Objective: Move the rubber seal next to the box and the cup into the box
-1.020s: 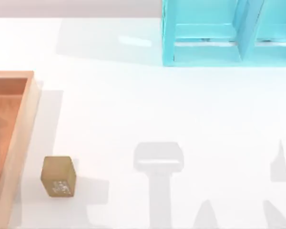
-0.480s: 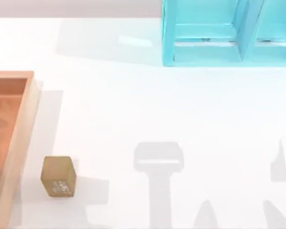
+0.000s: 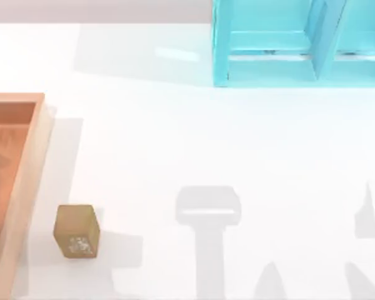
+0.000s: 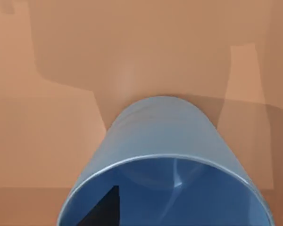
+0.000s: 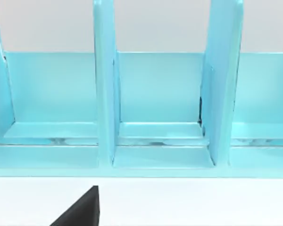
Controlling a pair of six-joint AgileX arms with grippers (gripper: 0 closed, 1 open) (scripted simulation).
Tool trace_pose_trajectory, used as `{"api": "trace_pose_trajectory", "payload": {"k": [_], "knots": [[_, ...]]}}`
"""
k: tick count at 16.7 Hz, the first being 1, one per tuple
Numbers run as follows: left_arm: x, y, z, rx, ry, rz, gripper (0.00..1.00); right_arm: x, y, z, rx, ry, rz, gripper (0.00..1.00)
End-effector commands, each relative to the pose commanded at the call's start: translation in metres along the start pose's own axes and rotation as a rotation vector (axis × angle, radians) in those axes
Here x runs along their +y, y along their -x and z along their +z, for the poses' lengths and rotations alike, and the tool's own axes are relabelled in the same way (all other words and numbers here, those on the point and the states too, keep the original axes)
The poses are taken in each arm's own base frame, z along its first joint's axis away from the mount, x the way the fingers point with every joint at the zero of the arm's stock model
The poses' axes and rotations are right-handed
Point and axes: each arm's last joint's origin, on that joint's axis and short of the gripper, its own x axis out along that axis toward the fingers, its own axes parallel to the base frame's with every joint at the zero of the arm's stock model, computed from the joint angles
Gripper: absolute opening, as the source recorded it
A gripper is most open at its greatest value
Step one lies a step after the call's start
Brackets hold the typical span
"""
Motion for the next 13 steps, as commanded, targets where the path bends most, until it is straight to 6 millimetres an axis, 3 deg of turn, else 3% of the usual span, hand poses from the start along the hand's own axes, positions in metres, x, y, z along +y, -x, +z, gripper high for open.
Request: {"api": "trace_pose_trajectory", "payload": {"k": [8, 10, 13], "knots": [[0.000, 0.003, 0.003, -0.012, -0.003, 0.010, 1.00, 0.000, 0.000, 0.000, 0.000, 0.000, 0.000, 1.00], [0.002, 0.017, 0.014, -0.064, -0.004, 0.048, 1.00, 0.000, 0.000, 0.000, 0.000, 0.000, 0.000, 1.00], [0.009, 0.057, 0.032, -0.180, 0.017, 0.127, 1.00, 0.000, 0.000, 0.000, 0.000, 0.000, 0.000, 1.00]]}}
